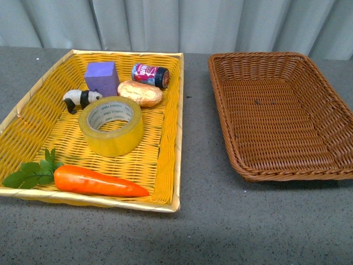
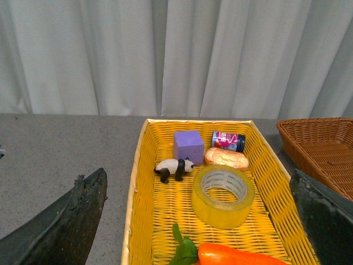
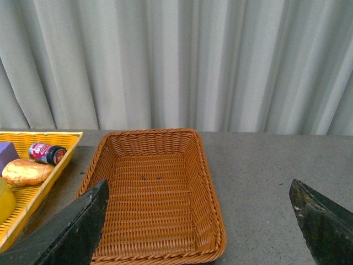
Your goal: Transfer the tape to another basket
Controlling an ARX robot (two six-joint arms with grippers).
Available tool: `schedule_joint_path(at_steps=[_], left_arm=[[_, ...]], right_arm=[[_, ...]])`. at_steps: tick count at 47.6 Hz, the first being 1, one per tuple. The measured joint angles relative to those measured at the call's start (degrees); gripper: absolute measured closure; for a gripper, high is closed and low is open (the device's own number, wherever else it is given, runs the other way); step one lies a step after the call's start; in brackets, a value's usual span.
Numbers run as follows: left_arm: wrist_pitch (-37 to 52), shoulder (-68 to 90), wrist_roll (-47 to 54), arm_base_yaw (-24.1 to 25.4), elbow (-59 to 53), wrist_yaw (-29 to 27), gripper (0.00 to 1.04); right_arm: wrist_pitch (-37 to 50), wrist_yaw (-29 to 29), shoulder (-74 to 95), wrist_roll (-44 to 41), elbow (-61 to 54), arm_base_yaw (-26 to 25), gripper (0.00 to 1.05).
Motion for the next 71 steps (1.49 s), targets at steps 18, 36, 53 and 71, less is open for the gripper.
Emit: schedule_joint_path(at_steps=[18,36,53,71], left_arm=[[0.0,0.0,0.0,0.0,0.0,0.0,0.07],[0.0,0.0,0.0,0.0,0.0,0.0,0.07],[0.0,0.0,0.0,0.0,0.0,0.0,0.07],[0.0,0.0,0.0,0.0,0.0,0.0,0.07]], right_arm=[[0.0,0.0,0.0,0.0,0.0,0.0,0.09],[0.0,0.0,0.0,0.0,0.0,0.0,0.09],[0.0,0.0,0.0,0.0,0.0,0.0,0.09],[0.0,0.0,0.0,0.0,0.0,0.0,0.09]])
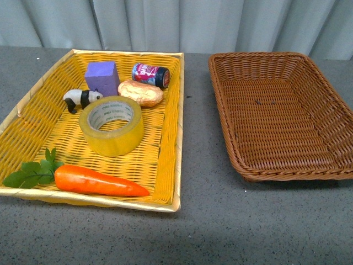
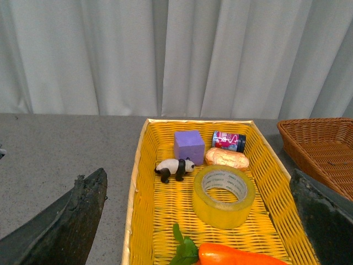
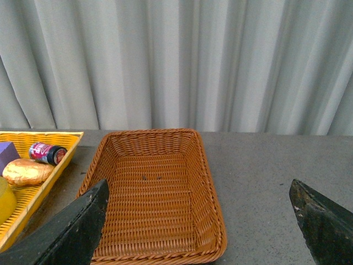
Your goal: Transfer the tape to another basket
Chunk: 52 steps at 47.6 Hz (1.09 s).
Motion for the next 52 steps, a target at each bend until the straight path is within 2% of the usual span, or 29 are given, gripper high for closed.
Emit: schedule_joint_path(at_steps=[21,23,24,26,27,35,44,52], left_arm=[[0.0,0.0,0.0,0.0,0.0,0.0,0.07],[-0.44,0.31,-0.37,-0.31,0.11,-1.05,0.07],[-2.16,1.01,-1.01,-1.01,0.57,-3.54,0.07],[-6.38,6.54,-3.3,-2.01,2.45,-9.11,0.07],[-6.27,8.92,-4.2,-1.86,2.73,-9.18,0.07],[6.03,30.12,-7.87,-0.09,5.66,-5.33,0.07],[20.09,56.59,-11.32,-1.95,14.73,-3.48,0.07],[21.53,81.09,-16.87,-2.56,26.45,-3.21,0.07]], right_arm=[[0.0,0.0,0.0,0.0,0.0,0.0,0.09],[0.0,0.0,0.0,0.0,0.0,0.0,0.09],[0.0,0.0,0.0,0.0,0.0,0.0,0.09],[0.0,0.0,0.0,0.0,0.0,0.0,0.09],[0.0,0.02,-0.02,0.0,0.0,0.0,0.09],[0.0,-0.02,-0.04,-0.02,0.0,0.0,0.09],[0.0,-0.02,-0.04,0.0,0.0,0.0,0.09],[0.0,-0.02,-0.04,0.0,0.0,0.0,0.09]])
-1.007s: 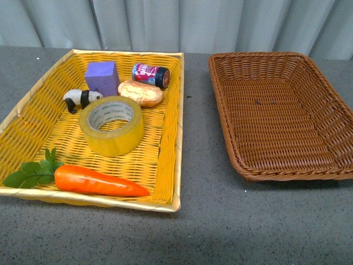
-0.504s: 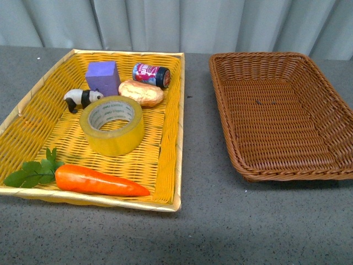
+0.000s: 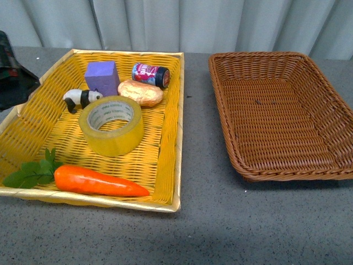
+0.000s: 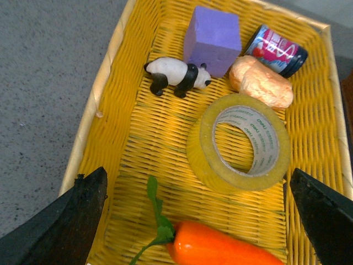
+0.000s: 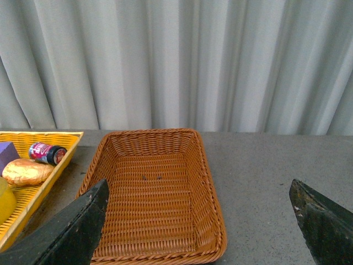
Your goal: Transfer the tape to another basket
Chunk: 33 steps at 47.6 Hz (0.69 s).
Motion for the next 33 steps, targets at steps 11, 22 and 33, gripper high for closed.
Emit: schedule_joint_path(at_steps=[11,22,33], left_arm=[[-7.78,14.95,-2.4,-0.24,12.13,-0.37,0.07],[-11.41,21.97,-4.61,-0.85,18.88,0.85,0.07],[-13.07,27.93,-4.94,-2.56,23.8,1.7,0.07]], right_arm=[[0.0,0.0,0.0,0.0,0.0,0.0,0.09],[0.0,0.0,0.0,0.0,0.0,0.0,0.09],[0.0,0.0,0.0,-0.02,0.0,0.0,0.09]])
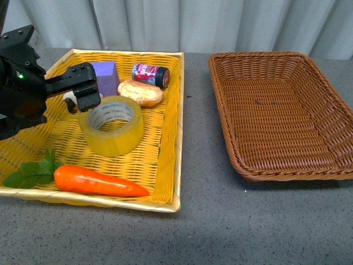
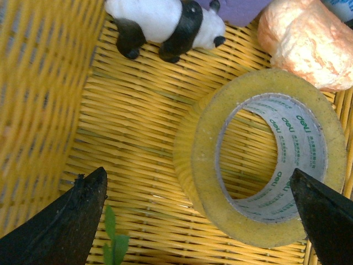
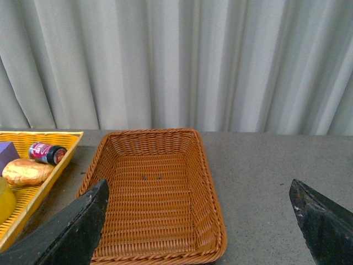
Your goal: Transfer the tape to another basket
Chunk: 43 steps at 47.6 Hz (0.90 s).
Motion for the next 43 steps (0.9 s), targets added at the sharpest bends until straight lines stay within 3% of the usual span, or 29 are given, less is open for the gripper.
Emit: schedule_joint_path(at_steps=[8,34,43], left_arm=[[-0.79,2.58,-1.88,-0.83,2.08,1.84,0.07],[-2.8,9.29,-4.11,-1.95,5.81,-1.31,0.07],[-3.43,9.51,-4.39,-2.34,7.04,-1.27,0.41]], right_arm=[[0.0,0.0,0.0,0.02,0.0,0.0,0.09],[0.0,0.0,0.0,0.02,0.0,0.0,0.09],[0.0,0.0,0.0,0.0,0.0,0.0,0.09]])
